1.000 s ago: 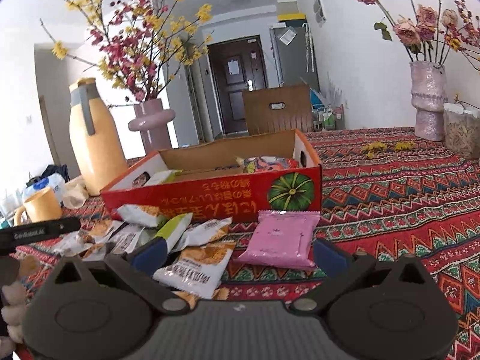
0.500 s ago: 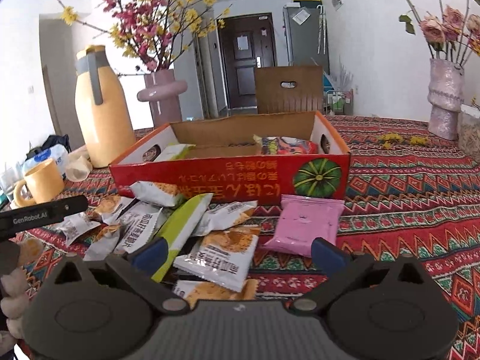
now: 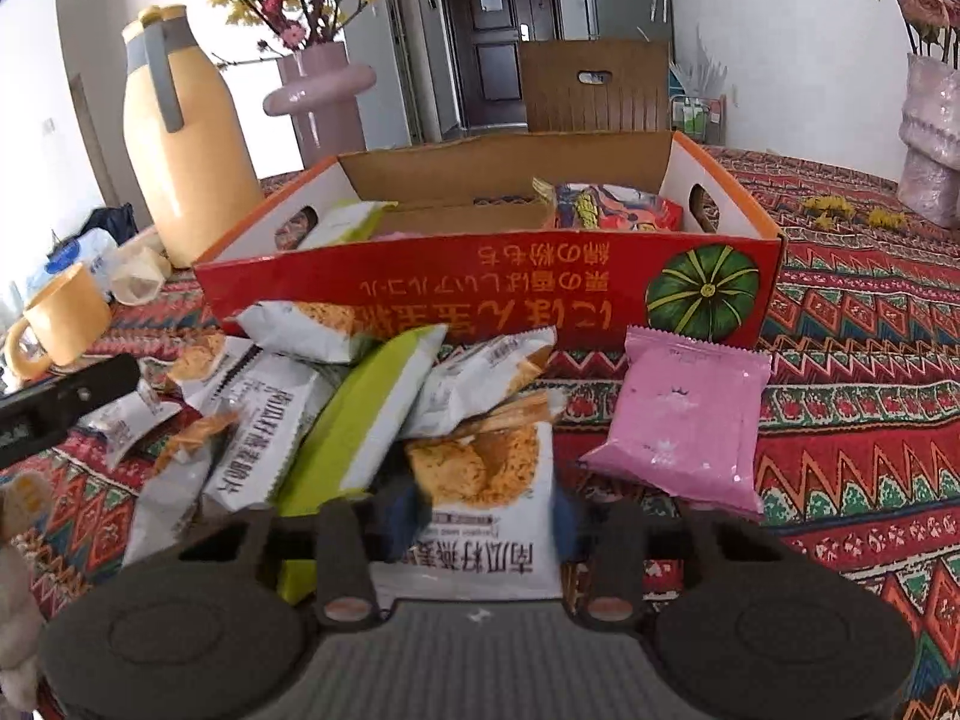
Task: Organize snacks
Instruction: 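Grasp a white cookie packet with the right gripper while the left grasps a white packet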
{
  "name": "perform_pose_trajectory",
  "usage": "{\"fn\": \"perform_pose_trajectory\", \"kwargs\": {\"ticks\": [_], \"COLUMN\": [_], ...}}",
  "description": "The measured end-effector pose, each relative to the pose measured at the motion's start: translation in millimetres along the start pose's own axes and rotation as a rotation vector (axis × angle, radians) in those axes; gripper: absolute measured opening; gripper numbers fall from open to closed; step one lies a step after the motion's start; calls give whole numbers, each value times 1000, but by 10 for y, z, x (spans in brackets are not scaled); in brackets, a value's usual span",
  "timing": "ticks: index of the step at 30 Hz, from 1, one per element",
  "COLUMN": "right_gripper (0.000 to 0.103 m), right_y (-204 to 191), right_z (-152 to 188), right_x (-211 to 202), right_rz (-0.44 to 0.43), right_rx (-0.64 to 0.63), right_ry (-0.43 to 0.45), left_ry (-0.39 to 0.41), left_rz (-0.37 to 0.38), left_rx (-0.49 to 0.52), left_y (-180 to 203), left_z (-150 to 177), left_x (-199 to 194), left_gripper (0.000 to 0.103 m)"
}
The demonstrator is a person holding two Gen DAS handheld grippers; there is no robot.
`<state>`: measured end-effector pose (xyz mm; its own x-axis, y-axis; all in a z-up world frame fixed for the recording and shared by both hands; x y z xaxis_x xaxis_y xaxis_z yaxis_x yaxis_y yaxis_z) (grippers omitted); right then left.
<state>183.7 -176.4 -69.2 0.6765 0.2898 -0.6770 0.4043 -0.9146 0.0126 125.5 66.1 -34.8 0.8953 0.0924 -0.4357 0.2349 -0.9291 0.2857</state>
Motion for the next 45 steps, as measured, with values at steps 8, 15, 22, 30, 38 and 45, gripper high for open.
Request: {"fn": "perform_pose_trajectory", "kwargs": {"ticks": [8,15,22,30,38,45], "right_gripper": [33,33,33,33,34,34], "right_y": [138,486,771,798,772,760], "right_z": [81,80,181,230,254,260], "right_x": [-454,-534,-237,-192,-220,-238], "right_rz": [56,152,153,118,107,103], "right_rx": [15,92,187,207,199,193], "right_ry": [176,252,220,220,236,245], "left_ry": [0,3,-32,-164,-281,-310], "left_rz": [0,-16,-45,-126,-130,-56], "left_rx": [-1,6,34,139,228,171], "left_y": [1,12,8,-52,-96,-179], "left_z": [3,11,-65,-164,-73,-103], "left_x": [-3,0,-1,289,626,624], "left_gripper": [103,103,103,103,103,83]}}
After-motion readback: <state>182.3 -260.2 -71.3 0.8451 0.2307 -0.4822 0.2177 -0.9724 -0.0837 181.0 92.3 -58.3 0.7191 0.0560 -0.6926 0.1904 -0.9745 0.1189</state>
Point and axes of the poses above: each gripper's, at about its wrist camera, not at the fingertips, and x roughly the way its jaws point, y to its right, z to its underside, the point moved 1 cm from there along x, roughly the way its jaws point, and after that the axes turned 12 degrees about -x, right-handed, at the moved point
